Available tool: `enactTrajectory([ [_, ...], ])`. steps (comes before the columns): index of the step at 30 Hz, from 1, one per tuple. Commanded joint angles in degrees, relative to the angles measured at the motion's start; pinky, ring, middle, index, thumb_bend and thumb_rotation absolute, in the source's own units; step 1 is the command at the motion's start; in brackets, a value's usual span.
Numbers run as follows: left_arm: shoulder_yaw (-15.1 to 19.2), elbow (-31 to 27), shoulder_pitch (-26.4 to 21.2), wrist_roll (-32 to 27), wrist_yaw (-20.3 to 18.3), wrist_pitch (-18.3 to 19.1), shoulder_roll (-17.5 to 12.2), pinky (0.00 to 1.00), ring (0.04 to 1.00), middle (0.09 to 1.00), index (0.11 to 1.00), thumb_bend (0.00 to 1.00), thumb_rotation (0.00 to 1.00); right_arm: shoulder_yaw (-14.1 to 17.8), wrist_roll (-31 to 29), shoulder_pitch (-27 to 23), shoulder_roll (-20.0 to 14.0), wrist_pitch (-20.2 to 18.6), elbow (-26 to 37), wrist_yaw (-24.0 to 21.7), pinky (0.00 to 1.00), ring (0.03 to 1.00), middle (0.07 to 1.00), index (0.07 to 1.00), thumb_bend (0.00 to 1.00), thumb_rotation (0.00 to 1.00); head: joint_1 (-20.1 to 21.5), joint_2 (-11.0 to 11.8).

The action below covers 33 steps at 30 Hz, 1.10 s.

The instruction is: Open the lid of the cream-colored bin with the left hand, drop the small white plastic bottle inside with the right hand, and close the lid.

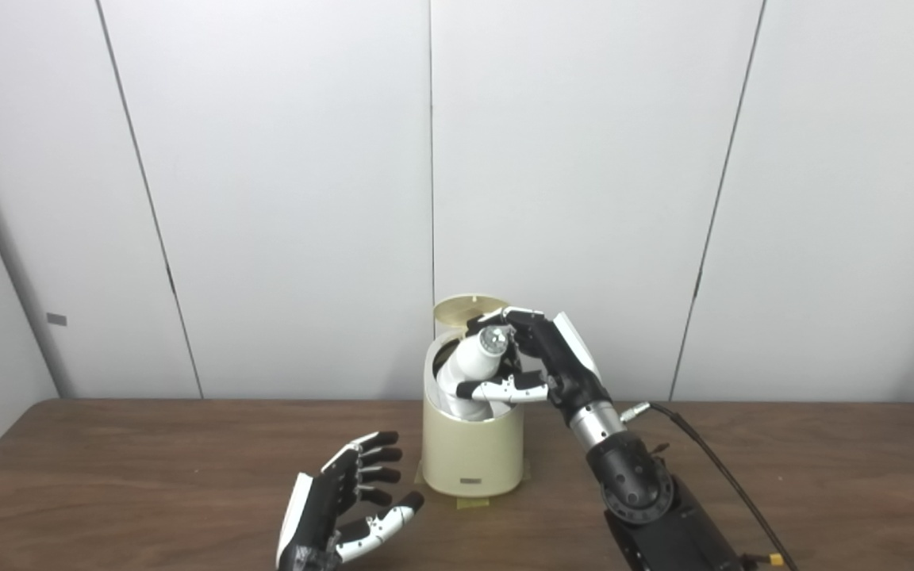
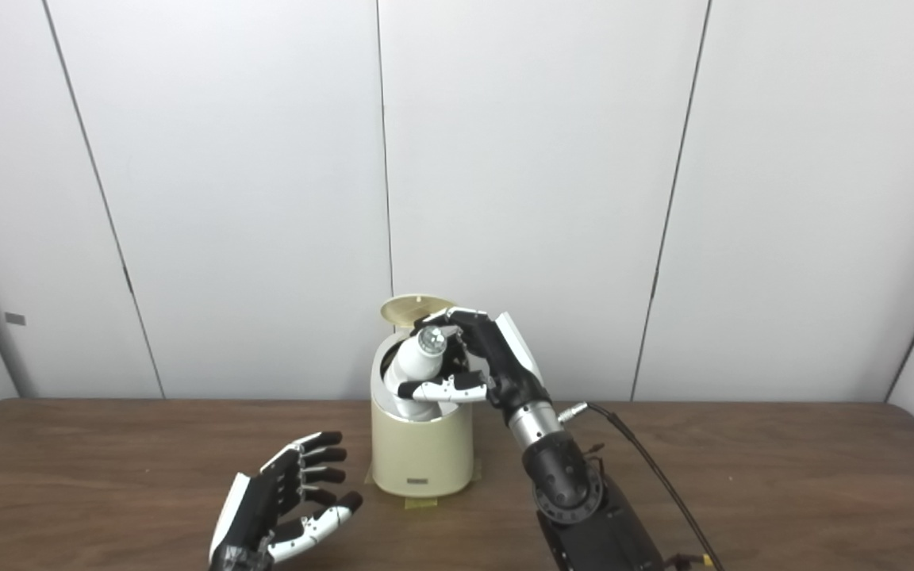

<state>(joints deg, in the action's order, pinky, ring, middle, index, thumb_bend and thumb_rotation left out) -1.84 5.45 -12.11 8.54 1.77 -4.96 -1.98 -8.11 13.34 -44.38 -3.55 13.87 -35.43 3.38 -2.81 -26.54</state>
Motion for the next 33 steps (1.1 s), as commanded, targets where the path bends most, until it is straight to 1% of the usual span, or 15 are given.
enactTrajectory([
  [1,-0.13,-1.71,-1.61,0.0,0.02,-0.49,-0.1,0.58,0.686,0.747,0.799,0.62,0.06,0.17,0.18,-0.91,-0.69,-1.47,0.97,-0.59,0.56,0.589,0.731,0.728,0.82,0.0,-0.04,-0.14],
  [5,-0.06,-1.52,-1.7,-0.21,-0.08,-0.78,-0.14,0.58,0.685,0.745,0.796,0.62,0.05,0.25,0.33,-0.96,-0.69,-1.49,0.95,-0.56,0.57,0.598,0.736,0.735,0.83,0.0,-0.05,-0.17],
  [11,0.0,-1.81,-1.7,-0.28,-0.17,-0.44,-0.07,0.58,0.685,0.747,0.795,0.62,0.05,0.34,0.11,-0.96,-0.67,-1.66,1.05,-0.85,0.53,0.583,0.734,0.731,0.84,0.0,-0.02,-0.28],
  [16,0.02,-1.91,-1.71,-0.16,-0.06,-0.27,-0.04,0.58,0.686,0.747,0.792,0.62,0.05,0.4,0.17,-0.91,-0.72,-1.61,1.16,-0.88,0.56,0.576,0.731,0.73,0.83,0.0,0.0,-0.32],
  [20,0.01,-1.78,-1.65,-0.39,-0.14,-0.56,-0.03,0.58,0.685,0.748,0.792,0.62,0.06,0.73,-0.07,-0.33,-0.8,-1.03,2.34,-0.72,0.52,0.572,0.72,0.72,0.84,0.0,-0.17,-0.35],
  [22,-0.02,-1.87,-1.58,-0.24,-0.11,-0.49,-0.06,0.58,0.687,0.749,0.791,0.62,0.06,1.11,-0.51,0.35,-0.84,-0.91,4.18,-0.77,0.47,0.547,0.697,0.7,0.84,0.0,-0.22,-0.33],
  [24,-0.01,-2.06,-1.53,-0.11,-0.02,-0.29,-0.05,0.58,0.685,0.747,0.79,0.62,0.07,1.8,-1.33,1.55,-1.02,-0.43,7.1,-0.93,0.45,0.527,0.682,0.676,0.84,0.0,-0.26,-0.28],
  [26,0.03,-2.13,-1.54,-0.16,-0.02,-0.3,-0.06,0.59,0.686,0.746,0.792,0.62,0.07,2.68,-2.37,2.71,-1.21,0.32,9.55,-1.16,0.41,0.491,0.659,0.655,0.84,0.0,-0.3,-0.25],
  [28,0.09,-2.1,-1.59,-0.23,-0.02,-0.43,-0.12,0.59,0.686,0.745,0.792,0.62,0.06,3.89,-3.64,4.49,-1.61,1.66,12.46,-1.25,0.39,0.466,0.642,0.643,0.82,0.0,-0.27,-0.22],
  [29,0.12,-2.06,-1.61,-0.26,-0.04,-0.5,-0.16,0.59,0.686,0.745,0.792,0.62,0.06,4.2,-3.89,5.0,-1.73,2.08,13.27,-1.24,0.38,0.454,0.634,0.638,0.81,0.0,-0.27,-0.19],
  [31,0.18,-2.12,-1.63,-0.07,0.12,-0.59,-0.21,0.59,0.682,0.742,0.788,0.61,0.06,5.69,-5.65,7.58,-2.62,2.75,16.19,-1.54,0.35,0.435,0.63,0.641,0.79,0.0,-0.24,-0.19],
  [33,0.19,-2.23,-1.64,0.15,0.23,-0.59,-0.27,0.58,0.679,0.74,0.786,0.62,0.06,7.14,-7.48,9.83,-3.25,2.7,18.14,-1.85,0.35,0.428,0.632,0.647,0.78,0.0,-0.24,-0.22],
])
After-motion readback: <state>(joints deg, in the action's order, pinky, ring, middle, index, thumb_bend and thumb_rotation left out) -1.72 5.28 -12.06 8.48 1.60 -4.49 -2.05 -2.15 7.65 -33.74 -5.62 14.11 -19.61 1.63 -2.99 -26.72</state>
